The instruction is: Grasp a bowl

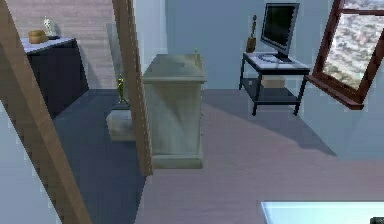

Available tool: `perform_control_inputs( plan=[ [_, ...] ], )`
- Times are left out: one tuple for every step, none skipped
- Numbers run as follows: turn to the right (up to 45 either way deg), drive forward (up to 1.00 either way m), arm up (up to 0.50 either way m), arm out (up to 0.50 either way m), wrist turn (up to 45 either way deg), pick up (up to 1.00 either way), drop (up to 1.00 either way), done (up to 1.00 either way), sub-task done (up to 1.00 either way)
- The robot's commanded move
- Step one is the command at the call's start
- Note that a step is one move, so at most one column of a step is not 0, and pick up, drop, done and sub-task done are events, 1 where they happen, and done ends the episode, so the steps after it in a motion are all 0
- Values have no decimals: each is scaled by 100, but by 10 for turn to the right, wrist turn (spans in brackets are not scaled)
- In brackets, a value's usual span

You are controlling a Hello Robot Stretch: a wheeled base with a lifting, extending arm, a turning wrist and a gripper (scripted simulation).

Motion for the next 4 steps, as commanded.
perform_control_inputs(
  plan=[
    [0,0,50,0,0,0,0,0,0],
    [0,0,38,0,0,0,0,0,0],
    [0,0,0,50,0,0,0,0,0],
    [0,0,0,0,450,0,0,0,0]
  ],
)
